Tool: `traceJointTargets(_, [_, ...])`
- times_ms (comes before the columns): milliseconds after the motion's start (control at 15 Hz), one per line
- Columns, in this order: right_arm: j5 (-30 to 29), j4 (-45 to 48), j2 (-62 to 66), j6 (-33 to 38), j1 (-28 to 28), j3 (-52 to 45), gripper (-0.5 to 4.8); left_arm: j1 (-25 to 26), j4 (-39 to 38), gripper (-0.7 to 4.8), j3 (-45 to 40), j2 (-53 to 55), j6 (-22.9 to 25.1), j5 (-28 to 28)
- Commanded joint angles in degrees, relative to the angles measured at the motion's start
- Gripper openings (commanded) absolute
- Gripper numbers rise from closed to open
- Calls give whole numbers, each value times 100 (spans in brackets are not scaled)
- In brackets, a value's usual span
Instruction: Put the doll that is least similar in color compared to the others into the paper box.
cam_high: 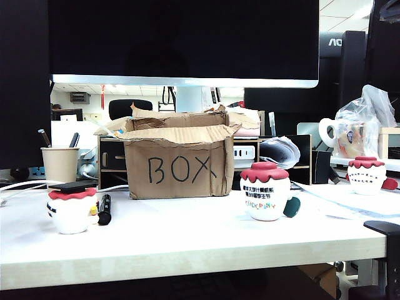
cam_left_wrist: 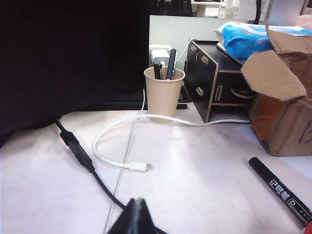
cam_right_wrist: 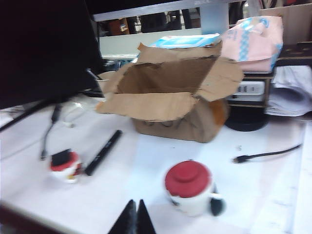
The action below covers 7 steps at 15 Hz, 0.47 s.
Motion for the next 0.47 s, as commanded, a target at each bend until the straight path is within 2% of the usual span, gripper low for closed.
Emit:
traceJointTargets(67, [1139,201,-31,-57,-13,-125,-5,9,70,-5,7,0,2,24])
traceJointTargets(133, [1506,444,-70,-57,-63,-323,-5,9,70,-5,7,0,2,24])
traceJointTargets(200, [1591,739,-133,-57,-195,-595,-5,9,68,-5,7,0,2,24])
traceJointTargets(467, [1552,1578,-188,-11,-551,-1318,-5,9,72,-5,7,0,2,24])
